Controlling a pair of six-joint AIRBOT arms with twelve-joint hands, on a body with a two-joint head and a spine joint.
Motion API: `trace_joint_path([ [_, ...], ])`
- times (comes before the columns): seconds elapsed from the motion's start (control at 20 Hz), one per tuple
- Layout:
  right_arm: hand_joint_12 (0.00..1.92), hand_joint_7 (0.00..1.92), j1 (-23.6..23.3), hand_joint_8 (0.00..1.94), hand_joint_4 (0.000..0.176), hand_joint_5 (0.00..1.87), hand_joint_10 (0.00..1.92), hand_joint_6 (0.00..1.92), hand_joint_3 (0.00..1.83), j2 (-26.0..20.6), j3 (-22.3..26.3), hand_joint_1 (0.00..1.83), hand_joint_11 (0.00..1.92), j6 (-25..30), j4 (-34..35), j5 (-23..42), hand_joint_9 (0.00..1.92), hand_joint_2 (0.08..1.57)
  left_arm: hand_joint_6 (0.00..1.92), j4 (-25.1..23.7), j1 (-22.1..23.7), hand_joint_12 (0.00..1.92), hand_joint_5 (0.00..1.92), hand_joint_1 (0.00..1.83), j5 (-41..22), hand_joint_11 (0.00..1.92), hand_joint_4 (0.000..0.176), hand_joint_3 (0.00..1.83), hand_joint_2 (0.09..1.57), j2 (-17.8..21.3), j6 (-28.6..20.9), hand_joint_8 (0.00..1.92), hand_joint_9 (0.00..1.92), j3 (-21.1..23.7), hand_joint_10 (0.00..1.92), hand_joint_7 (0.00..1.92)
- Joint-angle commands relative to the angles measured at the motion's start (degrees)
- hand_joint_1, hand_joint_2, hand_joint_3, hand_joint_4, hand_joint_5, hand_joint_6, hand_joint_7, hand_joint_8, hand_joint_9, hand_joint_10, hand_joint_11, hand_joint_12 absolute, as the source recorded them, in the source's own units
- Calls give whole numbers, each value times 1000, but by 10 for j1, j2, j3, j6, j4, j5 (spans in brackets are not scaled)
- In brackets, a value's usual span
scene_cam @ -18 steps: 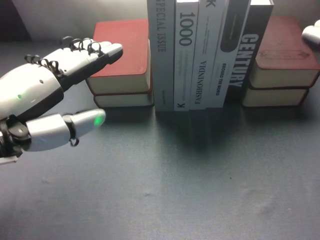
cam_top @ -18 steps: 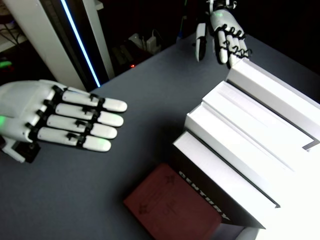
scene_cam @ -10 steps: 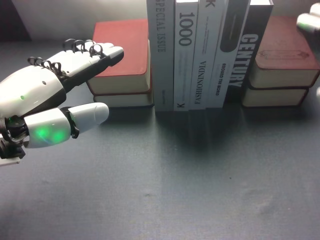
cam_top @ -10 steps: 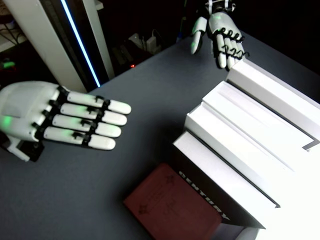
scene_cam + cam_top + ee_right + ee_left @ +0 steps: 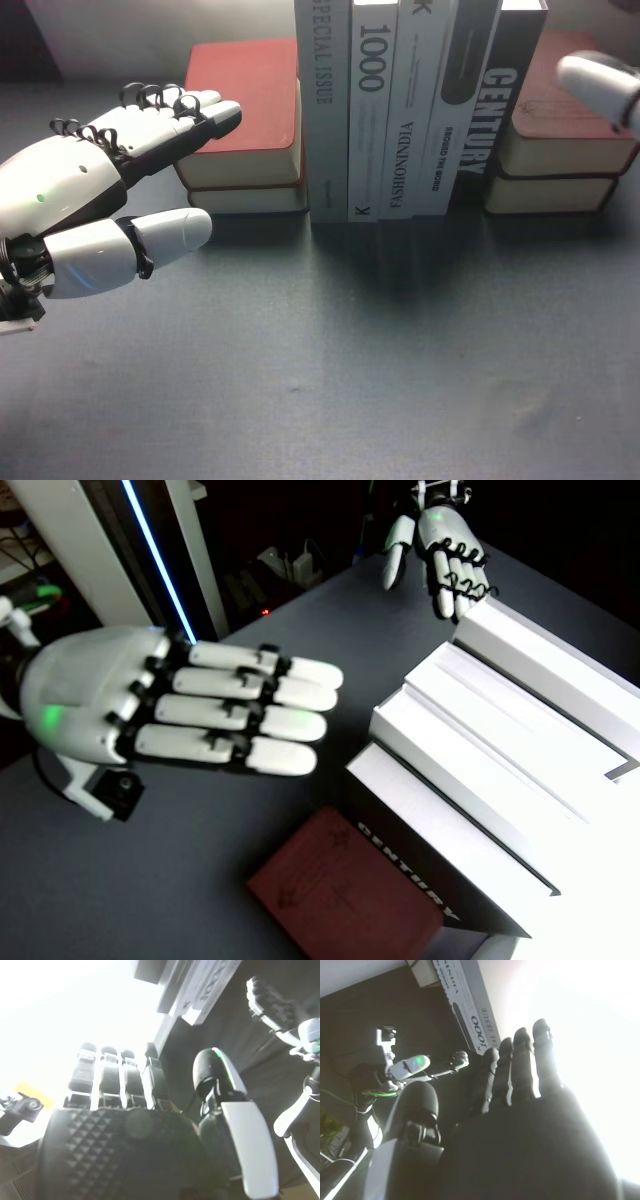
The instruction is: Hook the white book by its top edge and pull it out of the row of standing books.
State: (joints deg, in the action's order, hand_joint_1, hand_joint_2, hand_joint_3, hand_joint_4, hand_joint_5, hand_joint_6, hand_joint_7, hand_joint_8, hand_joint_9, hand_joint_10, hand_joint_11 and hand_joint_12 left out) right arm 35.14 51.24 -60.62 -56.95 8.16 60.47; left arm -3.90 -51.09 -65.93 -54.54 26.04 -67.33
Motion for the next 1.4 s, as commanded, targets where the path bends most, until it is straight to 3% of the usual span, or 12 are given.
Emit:
trace_joint_path([
  [0.0,0,0,-15,0,0,216,0,93,0,4,-8,345,0,0,3,42,0,1477,11,12,2,0,64,67,-70,0,0,0,1481,-1,-3,0,0,-2,0,0],
  [0.3,0,0,-62,0,0,217,0,74,0,40,-46,315,0,-1,3,-8,0,1448,7,12,2,0,31,0,-68,0,0,2,1495,-7,-5,0,0,-7,0,0],
  [0.5,0,0,-69,0,0,223,0,62,0,47,-52,303,0,-3,3,-24,0,1444,9,12,2,0,47,30,-68,0,0,0,1491,-8,-6,0,0,-8,0,0],
  [0.7,0,42,-68,14,0,485,0,172,1,47,-47,254,0,-3,3,-26,0,1451,0,21,-4,0,32,58,-76,0,1,0,1484,-8,-7,0,0,-7,0,0],
  [0.75,0,131,-68,2,0,477,0,668,0,47,-43,239,0,-3,2,-25,0,1478,0,26,-8,0,31,53,-79,0,13,0,1481,-6,-7,0,0,-7,0,0],
  [0.8,0,131,-68,2,0,477,0,668,0,47,-39,239,0,-3,-2,-23,0,1478,0,30,-10,0,31,53,-81,0,13,0,1481,-4,-6,0,0,-6,0,0],
  [0.85,0,144,-68,1,0,445,0,825,2,46,-34,223,0,-3,-7,-20,0,1485,2,34,-13,0,38,81,-85,0,24,0,1473,-2,-6,0,0,-5,0,0],
  [0.9,0,150,-67,3,0,442,0,857,1,45,-28,220,0,-2,-14,-15,0,1483,8,38,-16,0,56,119,-88,0,17,0,1468,0,-5,0,0,-3,0,0],
  [1.0,0,172,-51,6,0,440,15,838,0,37,-15,203,0,7,-26,2,27,1482,9,43,-20,0,73,136,-92,0,3,0,1469,3,-4,0,0,-1,0,0],
  [1.1,0,152,-26,0,0,405,14,806,1,28,0,149,0,30,-41,30,16,1480,4,46,-21,0,66,140,-94,0,13,0,1466,4,-3,0,0,0,0,0],
  [1.3,0,100,41,3,0,389,0,696,0,6,34,2,0,64,-67,92,0,1487,0,55,-27,0,60,78,-102,0,14,1,1467,10,0,0,0,5,0,0],
  [1.35,0,103,64,3,0,393,0,633,0,-1,45,0,0,73,-72,109,0,1485,0,59,-30,0,53,75,-105,0,25,1,1468,12,2,0,0,7,0,0],
])
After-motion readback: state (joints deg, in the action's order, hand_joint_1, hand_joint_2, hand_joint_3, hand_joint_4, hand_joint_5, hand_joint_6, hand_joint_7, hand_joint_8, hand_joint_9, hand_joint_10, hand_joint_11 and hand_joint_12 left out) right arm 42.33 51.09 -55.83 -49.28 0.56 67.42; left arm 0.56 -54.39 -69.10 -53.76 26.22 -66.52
